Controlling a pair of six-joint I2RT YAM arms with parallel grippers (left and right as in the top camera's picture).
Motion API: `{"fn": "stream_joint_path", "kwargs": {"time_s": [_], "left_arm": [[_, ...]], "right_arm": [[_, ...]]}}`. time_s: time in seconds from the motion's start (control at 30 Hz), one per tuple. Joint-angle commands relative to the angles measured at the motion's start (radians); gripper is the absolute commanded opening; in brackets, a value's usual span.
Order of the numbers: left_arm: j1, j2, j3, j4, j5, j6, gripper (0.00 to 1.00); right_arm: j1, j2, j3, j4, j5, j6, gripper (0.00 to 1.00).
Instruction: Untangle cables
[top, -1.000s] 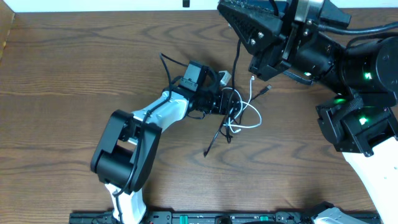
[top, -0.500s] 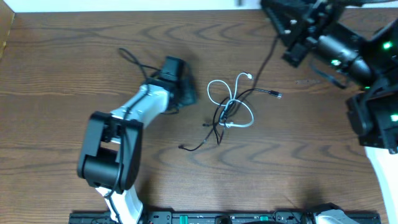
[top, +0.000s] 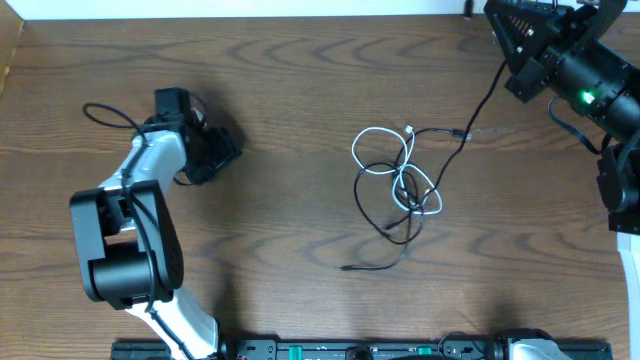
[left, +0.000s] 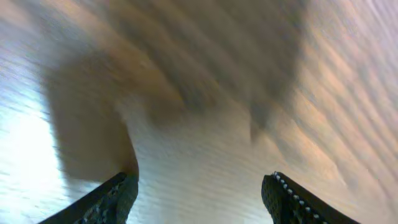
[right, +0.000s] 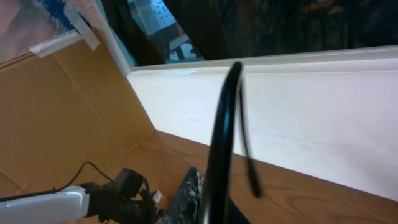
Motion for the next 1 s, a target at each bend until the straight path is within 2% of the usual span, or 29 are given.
{"fn": "stream_joint_path", "kwargs": {"time_s": [0.0,0.13,0.23,0.33,0.47,0.63,0.73,0.87,0.97], "left_arm": [[-0.042,0.018,0.009,-0.106,0.179,0.034,0.69],[-0.162,-0.062,0.052,-0.198,0.178,0.033,0.53],[-0.299,-0.114,0.057,-0.159,0.172,-0.012,0.52],[-0.406,-0.113,0.057,-0.096,0.124,-0.11,0.52],[-0.538,-0.112,0.056,-0.01,0.049,-0.208,0.54],[-0.647,-0.112,0.056,0.12,0.0,-0.284,0.64],[-0.683,-0.11,0.055,0.174,-0.06,-0.301,0.68],[-0.721,-0.088,0.053,0.252,-0.065,-0.305,0.69],[-0.747,-0.045,0.053,0.306,-0.072,-0.335,0.74]], "right_arm": [[-0.002,-0.015,0.006,-0.001,-0.039,0.003,0.01],[-0.002,-0.015,0.006,-0.01,-0.039,-0.001,0.01],[-0.001,-0.015,0.006,-0.02,-0.039,-0.001,0.01],[0.008,-0.015,0.006,-0.029,-0.053,-0.01,0.01],[0.017,-0.015,0.006,-0.039,-0.121,-0.043,0.01],[0.017,-0.015,0.006,-0.065,-0.125,-0.062,0.01],[0.017,-0.015,0.006,-0.069,-0.126,-0.061,0.01],[0.017,-0.015,0.006,-0.068,-0.148,-0.061,0.01],[0.024,-0.015,0.006,-0.069,-0.152,-0.062,0.01]]}}
